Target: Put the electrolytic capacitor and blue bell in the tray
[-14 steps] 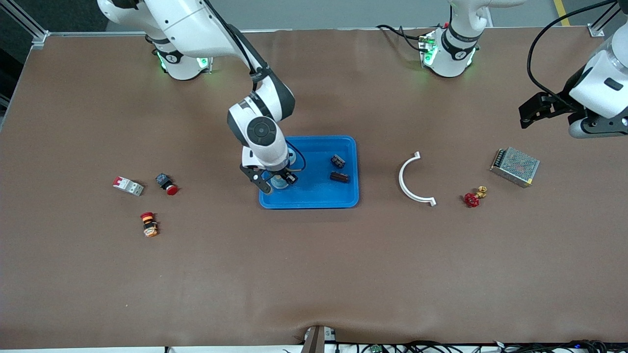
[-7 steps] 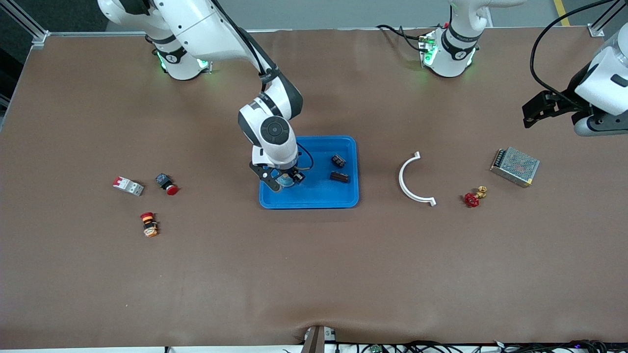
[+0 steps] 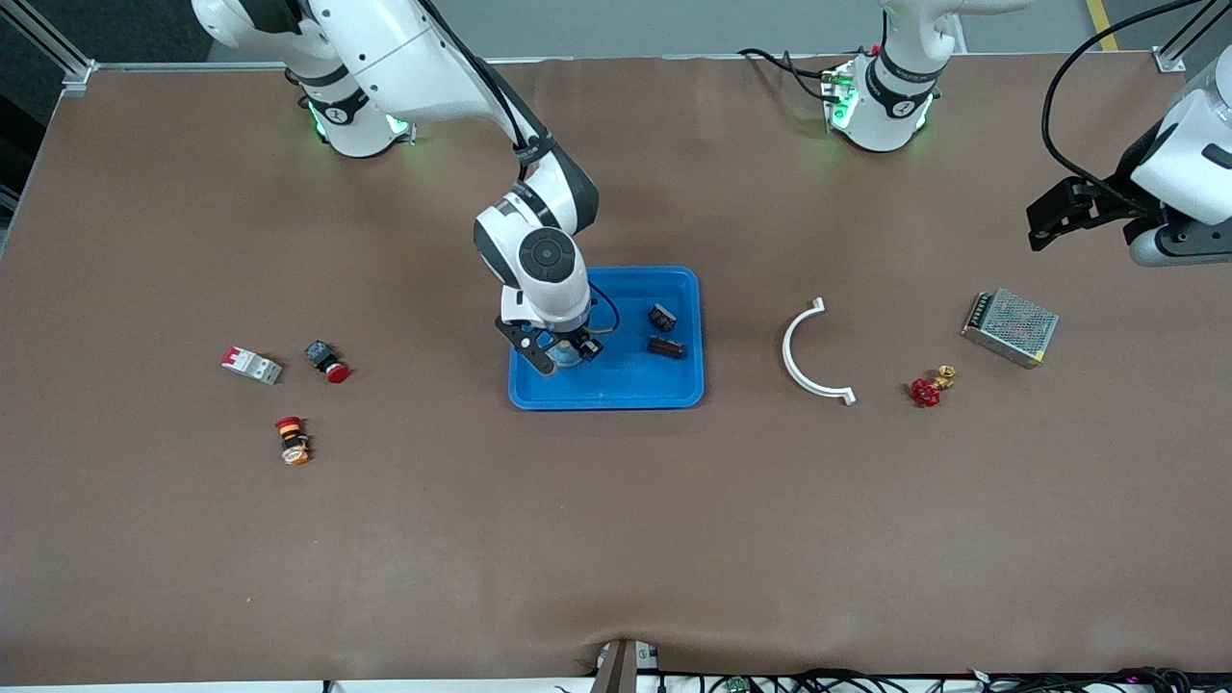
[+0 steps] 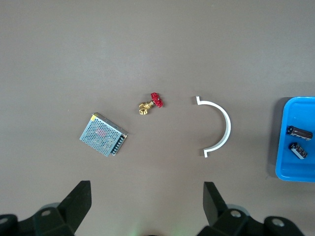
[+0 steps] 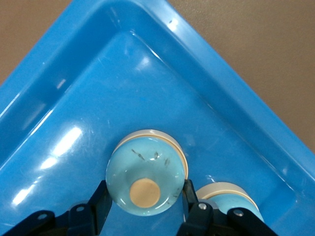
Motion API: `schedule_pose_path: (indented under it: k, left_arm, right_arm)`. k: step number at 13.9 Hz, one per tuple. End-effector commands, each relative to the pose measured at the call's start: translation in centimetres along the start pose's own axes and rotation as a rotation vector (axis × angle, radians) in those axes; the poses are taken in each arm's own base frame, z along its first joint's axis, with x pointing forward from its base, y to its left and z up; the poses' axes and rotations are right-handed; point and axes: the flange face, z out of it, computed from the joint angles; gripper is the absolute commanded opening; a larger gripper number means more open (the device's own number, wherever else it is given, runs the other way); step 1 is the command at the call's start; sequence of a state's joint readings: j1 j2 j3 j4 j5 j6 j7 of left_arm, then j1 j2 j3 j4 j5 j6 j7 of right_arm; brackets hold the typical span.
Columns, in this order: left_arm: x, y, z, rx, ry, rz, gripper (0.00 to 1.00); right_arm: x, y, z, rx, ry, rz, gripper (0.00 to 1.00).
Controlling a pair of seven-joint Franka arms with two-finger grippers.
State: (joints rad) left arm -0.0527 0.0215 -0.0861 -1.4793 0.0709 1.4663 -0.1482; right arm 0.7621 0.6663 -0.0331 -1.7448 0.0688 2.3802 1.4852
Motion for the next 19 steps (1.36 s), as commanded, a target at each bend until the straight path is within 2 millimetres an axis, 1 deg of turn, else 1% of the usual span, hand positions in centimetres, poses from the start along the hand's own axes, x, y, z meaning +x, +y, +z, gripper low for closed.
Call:
schedule_pose_path:
  k: [1, 2, 3, 4, 5, 6, 7, 8, 10, 12, 13, 14, 15, 16, 17, 18, 19]
  left_arm:
    - [-0.6, 0.0, -0.8, -0.006, 0.015, 0.007, 1.00]
    - [-0.6, 0.0, -0.8, -0.006, 0.015, 0.009, 1.00]
    - [-0.6, 0.1, -0.8, -0.009, 0.015, 0.009, 1.00]
    - [-0.7, 0.2, -1.1, -0.009, 0.020, 0.009, 1.00]
    - [-0.8, 0.1, -1.2, -0.008, 0.025, 0.009, 1.00]
    - [-1.1, 0.1, -1.6, -0.014, 0.030, 0.007, 1.00]
    - [-1.5, -0.1, -2.3, -0.018, 0.043, 0.007, 1.00]
    - [-1.5, -0.3, -2.3, -0.020, 0.042, 0.007, 1.00]
    - [-1.6, -0.2, -2.3, -0.019, 0.041, 0.004, 1.00]
    - [-1.6, 0.0, -2.3, -0.019, 0.041, 0.002, 1.00]
    - [-1.7, 0.0, -2.3, -0.021, 0.039, 0.001, 1.00]
    - [-1.7, 0.0, -2.1, -0.020, 0.036, 0.001, 1.00]
    - [-1.7, 0.1, -2.0, -0.018, 0.034, 0.004, 1.00]
    - [-1.7, 0.2, -1.8, -0.017, 0.029, 0.006, 1.00]
    - [-1.7, 0.2, -1.8, -0.018, 0.031, 0.006, 1.00]
    - [-1.6, 0.2, -1.9, -0.018, 0.035, 0.006, 1.00]
    - [-1.6, 0.4, -1.9, -0.019, 0.039, 0.009, 1.00]
  right_arm:
    - [-0.1, -0.8, 0.7, 0.002, 0.027, 0.010, 0.00]
    - [-0.1, -0.8, 0.7, 0.002, 0.027, 0.010, 0.00]
    - [0.0, -0.9, 0.6, 0.004, 0.027, 0.020, 0.06]
    - [0.1, -1.1, 0.3, 0.010, 0.028, 0.049, 0.58]
    - [0.2, -1.3, 0.0, 0.016, 0.034, 0.064, 1.00]
    - [0.3, -1.4, -0.2, 0.017, 0.053, 0.045, 1.00]
    - [1.1, -1.9, -1.3, 0.023, 0.075, 0.012, 1.00]
    - [1.9, -1.7, -1.6, -0.016, 0.085, -0.022, 1.00]
    - [3.0, -2.2, -3.7, -0.098, 0.072, -0.109, 1.00]
    - [4.7, -2.3, -5.8, -0.152, 0.056, -0.180, 1.00]
    - [5.7, -2.1, -6.1, -0.171, 0.042, -0.232, 1.00]
    - [7.3, -1.9, -7.4, -0.159, 0.036, -0.284, 1.00]
    - [10.0, -1.4, -9.0, -0.150, 0.027, -0.340, 1.00]
    - [12.7, -0.8, -9.9, -0.152, 0.012, -0.406, 1.00]
    - [15.7, -0.2, -11.6, -0.149, 0.001, -0.472, 1.00]
    - [18.8, 0.7, -12.7, -0.158, -0.021, -0.533, 1.00]
    - [21.6, 1.4, -14.3, -0.158, -0.034, -0.581, 1.00]
